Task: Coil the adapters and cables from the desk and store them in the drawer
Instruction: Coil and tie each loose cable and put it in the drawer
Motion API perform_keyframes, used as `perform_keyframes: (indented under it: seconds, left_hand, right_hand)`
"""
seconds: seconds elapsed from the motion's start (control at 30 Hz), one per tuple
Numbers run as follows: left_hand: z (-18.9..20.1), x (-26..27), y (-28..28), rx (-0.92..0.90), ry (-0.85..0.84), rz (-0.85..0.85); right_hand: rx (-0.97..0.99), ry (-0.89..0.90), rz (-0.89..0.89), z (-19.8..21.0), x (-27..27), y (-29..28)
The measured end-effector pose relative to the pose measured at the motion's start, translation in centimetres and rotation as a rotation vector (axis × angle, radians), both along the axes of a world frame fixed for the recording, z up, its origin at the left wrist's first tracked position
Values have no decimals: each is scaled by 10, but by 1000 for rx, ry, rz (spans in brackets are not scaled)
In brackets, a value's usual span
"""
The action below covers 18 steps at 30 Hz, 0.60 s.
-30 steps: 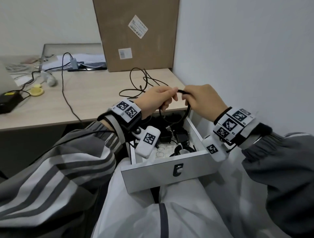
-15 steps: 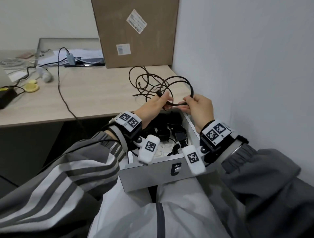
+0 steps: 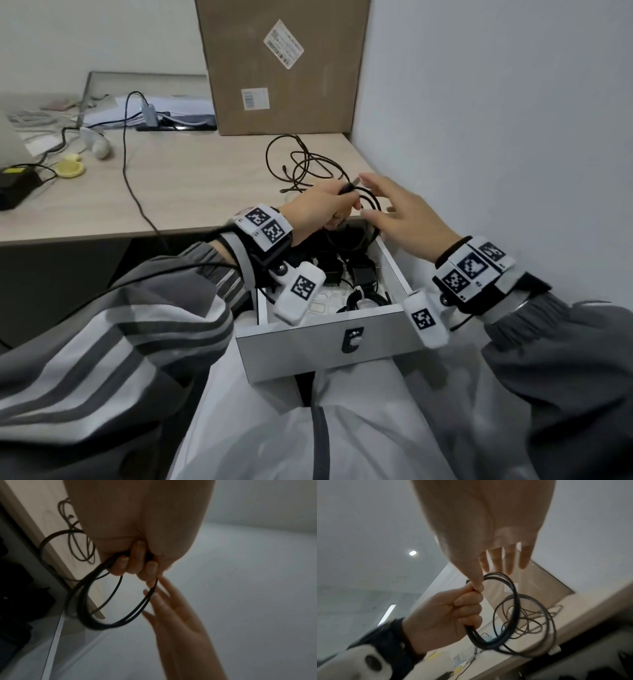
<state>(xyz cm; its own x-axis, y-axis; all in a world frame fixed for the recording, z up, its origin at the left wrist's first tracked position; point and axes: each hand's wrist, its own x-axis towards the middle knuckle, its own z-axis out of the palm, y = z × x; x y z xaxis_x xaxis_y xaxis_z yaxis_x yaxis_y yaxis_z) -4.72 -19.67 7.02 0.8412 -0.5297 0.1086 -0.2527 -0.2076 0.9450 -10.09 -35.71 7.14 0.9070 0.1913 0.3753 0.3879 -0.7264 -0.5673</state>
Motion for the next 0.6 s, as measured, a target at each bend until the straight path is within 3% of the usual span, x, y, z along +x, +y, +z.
perform_keyframes:
  seconds: [0.17,0.27,0.37,0.43,0.6]
  left_hand:
    - [21,-7,2,660,-409,-37]
    - [25,-9,2,834,-521,-102]
    - [25,-10,0,808,-556,-91]
    - [27,-11,1,715,-544,-31]
    - [23,-7,3,269,-296,54]
  right_hand:
    - [-514,-186,-52,14,-2,9]
    - [-846,-194,-132,20,-2,12]
    - [-906,-135,-122,22,-1,15]
    - [-760,-117,-100,22,2,9]
    - [-427,-136,-81,11,6,1]
